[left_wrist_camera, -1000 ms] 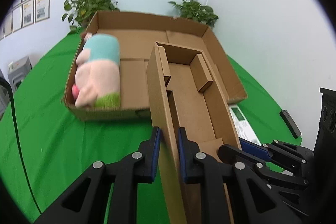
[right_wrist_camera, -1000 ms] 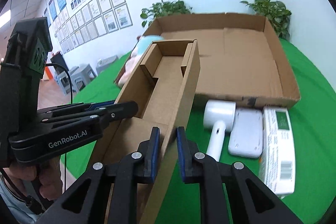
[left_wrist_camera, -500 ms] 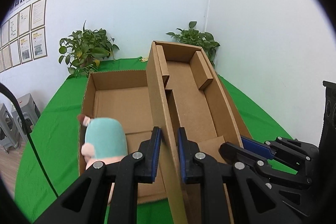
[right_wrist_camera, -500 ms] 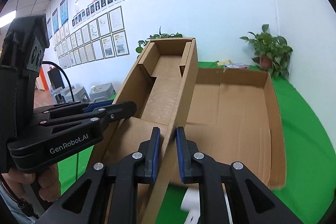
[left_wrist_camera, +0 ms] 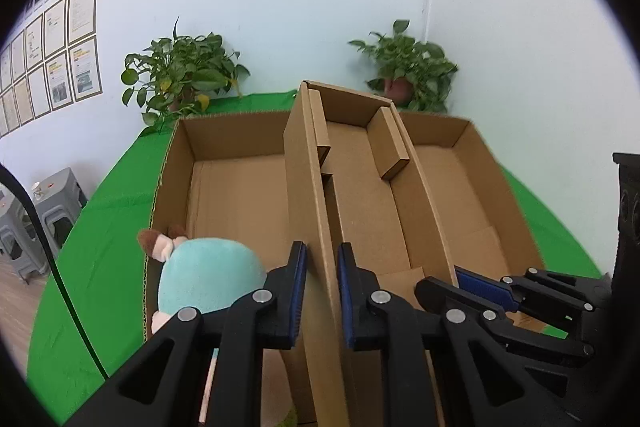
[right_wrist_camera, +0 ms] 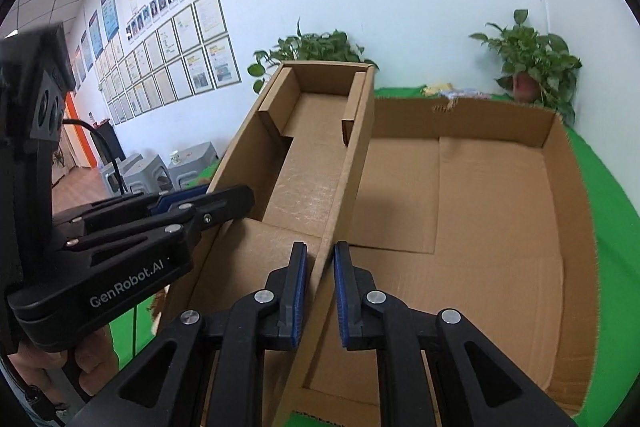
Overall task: Organize objects
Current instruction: 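Carry the brown box insert into the cardboard tray beside the plush pig with both grippers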
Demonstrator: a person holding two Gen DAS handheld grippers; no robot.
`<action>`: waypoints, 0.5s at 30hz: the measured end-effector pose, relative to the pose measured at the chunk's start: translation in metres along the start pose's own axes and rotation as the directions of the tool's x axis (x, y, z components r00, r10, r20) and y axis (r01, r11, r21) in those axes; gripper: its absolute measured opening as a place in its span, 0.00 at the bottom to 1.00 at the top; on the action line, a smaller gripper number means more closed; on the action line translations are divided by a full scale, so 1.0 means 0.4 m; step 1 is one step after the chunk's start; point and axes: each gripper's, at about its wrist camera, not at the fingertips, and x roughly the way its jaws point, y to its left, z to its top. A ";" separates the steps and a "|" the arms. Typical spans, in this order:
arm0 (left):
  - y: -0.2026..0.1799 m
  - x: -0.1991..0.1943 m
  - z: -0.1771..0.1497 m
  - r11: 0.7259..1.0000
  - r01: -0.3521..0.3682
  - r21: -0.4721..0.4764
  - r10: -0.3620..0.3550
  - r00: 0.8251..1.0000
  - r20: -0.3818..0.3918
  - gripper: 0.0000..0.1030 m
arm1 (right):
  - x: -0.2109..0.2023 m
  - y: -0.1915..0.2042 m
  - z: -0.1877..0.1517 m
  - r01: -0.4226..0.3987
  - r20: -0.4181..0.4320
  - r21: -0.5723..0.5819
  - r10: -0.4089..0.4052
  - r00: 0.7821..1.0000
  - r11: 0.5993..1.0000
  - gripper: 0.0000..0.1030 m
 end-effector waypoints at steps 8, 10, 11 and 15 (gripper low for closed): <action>0.011 0.111 -0.049 0.997 -0.073 0.018 0.074 0.993 -0.088 0.14 | 0.176 -0.069 -0.028 -0.025 -0.056 0.049 0.027 0.998 0.998 0.09; 0.007 0.129 -0.057 0.995 -0.086 0.041 0.090 0.991 -0.100 0.14 | 0.220 -0.081 -0.033 -0.019 -0.081 0.066 0.024 0.996 0.998 0.09; 0.009 0.139 -0.062 0.995 -0.087 0.046 0.091 0.990 -0.107 0.14 | 0.233 -0.084 -0.036 -0.018 -0.084 0.072 0.024 0.996 0.997 0.09; 0.017 0.151 -0.079 0.994 -0.098 0.049 0.103 0.990 -0.100 0.14 | 0.276 -0.116 -0.072 -0.019 -0.094 0.093 0.028 0.995 0.995 0.08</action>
